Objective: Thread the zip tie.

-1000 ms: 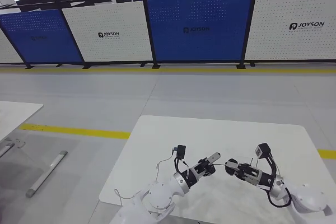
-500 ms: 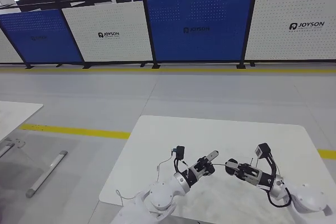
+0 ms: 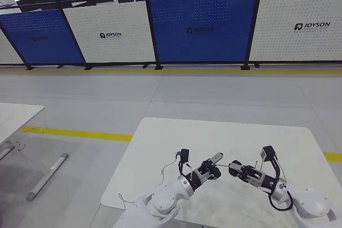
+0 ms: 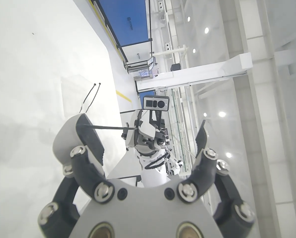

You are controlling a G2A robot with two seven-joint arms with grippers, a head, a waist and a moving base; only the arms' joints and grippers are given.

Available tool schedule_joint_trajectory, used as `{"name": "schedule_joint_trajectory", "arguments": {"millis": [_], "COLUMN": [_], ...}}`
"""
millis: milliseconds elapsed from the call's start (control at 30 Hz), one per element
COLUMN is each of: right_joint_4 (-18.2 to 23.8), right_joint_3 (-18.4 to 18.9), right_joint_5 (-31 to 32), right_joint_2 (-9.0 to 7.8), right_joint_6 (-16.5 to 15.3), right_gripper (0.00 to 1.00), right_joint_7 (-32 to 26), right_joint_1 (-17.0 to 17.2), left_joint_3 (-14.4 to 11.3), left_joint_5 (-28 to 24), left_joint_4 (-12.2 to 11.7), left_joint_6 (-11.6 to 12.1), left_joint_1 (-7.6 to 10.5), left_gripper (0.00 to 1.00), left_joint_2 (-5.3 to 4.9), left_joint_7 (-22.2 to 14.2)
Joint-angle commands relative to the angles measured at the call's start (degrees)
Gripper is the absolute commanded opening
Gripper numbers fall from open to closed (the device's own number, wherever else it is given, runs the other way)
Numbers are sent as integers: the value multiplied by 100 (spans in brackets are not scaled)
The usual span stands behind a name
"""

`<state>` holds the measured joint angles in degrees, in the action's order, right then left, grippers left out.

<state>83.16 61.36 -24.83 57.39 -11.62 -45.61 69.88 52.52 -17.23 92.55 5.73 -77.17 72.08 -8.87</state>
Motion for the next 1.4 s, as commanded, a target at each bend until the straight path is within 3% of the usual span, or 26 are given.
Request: {"name": "schedule_joint_trajectory", "arguments": {"millis": [0,167,200,233,267,300,333,467,567,633,767,833,900,1133,1200,1233,1267,1367], "right_joint_4": [0,0,0,0,0,0,0,0,0,0,0,0,0,0,0,0,0,0], "right_joint_3": [0,0,0,0,0,0,0,0,0,0,0,0,0,0,0,0,0,0], "right_joint_5": [0,0,0,0,0,0,0,0,0,0,0,0,0,0,0,0,0,0], "right_joint_2": [0,0,0,0,0,0,0,0,0,0,0,0,0,0,0,0,0,0], "right_joint_6": [-1,-1,-1,-1,-1,-1,-1,-1,-1,-1,-1,-1,-1,-1,-1,-1,-1,-1], "right_gripper": [0,0,0,0,0,0,0,0,0,0,0,0,0,0,0,0,0,0], "right_joint_7": [0,0,0,0,0,0,0,0,0,0,0,0,0,0,0,0,0,0], "right_joint_1": [0,0,0,0,0,0,0,0,0,0,0,0,0,0,0,0,0,0], "left_joint_3": [0,-43,-41,-40,-37,-32,-32,-17,-3,-7,-30,-17,-22,12,11,8,2,-1], "left_joint_5": [0,118,102,105,128,139,154,212,219,248,108,107,87,25,34,40,51,62], "left_joint_4": [0,-52,-60,-77,-72,-67,-63,-55,-72,-92,-146,-183,-196,-184,-175,-168,-157,-137], "left_joint_6": [1,-89,-89,-139,-170,-171,-172,-147,-127,-122,-260,-273,-275,-258,-261,-263,-264,-252], "left_joint_1": [0,16,12,16,27,24,18,11,19,26,51,82,84,74,68,65,60,44], "left_gripper": [100,100,89,59,49,47,35,13,6,5,12,6,12,0,14,42,47,44], "left_joint_2": [0,0,2,2,2,2,3,10,16,20,33,35,41,46,47,48,49,51], "left_joint_7": [0,-126,-125,-136,-146,-127,-108,-20,13,26,-113,-140,-144,-190,-196,-200,-208,-209]}}
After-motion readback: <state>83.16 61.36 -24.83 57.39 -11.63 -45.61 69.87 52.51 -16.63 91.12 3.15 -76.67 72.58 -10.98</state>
